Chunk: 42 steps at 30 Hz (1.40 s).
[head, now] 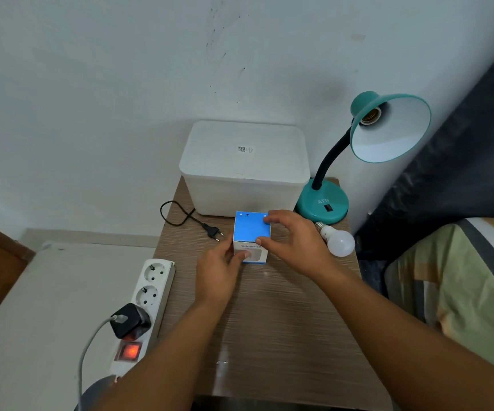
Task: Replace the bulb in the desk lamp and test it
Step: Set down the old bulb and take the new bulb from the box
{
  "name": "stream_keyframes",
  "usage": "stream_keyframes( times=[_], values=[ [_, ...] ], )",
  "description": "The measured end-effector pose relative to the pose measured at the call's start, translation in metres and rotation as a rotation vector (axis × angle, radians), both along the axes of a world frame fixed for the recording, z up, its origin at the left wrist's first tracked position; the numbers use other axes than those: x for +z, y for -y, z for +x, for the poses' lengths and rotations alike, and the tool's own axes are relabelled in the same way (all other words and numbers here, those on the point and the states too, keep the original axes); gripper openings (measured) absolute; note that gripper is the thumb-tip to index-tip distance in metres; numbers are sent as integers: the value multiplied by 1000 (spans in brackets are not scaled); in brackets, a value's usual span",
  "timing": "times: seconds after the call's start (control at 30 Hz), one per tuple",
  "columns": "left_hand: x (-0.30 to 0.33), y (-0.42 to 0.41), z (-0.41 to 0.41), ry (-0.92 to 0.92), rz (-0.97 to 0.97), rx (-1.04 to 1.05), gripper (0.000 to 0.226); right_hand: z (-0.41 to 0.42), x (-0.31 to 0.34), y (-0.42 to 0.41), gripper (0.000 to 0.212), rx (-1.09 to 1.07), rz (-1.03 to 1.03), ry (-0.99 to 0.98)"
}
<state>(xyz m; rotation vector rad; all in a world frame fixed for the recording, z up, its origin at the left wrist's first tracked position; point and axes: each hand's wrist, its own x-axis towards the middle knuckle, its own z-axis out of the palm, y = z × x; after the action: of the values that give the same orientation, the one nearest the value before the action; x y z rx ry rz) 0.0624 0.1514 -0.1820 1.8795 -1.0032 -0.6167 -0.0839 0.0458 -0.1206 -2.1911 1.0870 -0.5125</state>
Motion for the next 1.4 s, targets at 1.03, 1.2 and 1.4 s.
stream_keyframes(
  times=[1.03, 1.2, 1.4],
  values=[
    [-7, 7, -14, -33, -5, 2, 49, 1, -2, 10, 51, 10, -28, -19],
    [-5, 6, -14, -25, -19, -2, 43, 2, 1, 14, 53, 30, -36, -43],
    [-5, 8, -11, 27, -38, -8, 37, 3, 2, 12, 43, 36, -66, -54]
  ],
)
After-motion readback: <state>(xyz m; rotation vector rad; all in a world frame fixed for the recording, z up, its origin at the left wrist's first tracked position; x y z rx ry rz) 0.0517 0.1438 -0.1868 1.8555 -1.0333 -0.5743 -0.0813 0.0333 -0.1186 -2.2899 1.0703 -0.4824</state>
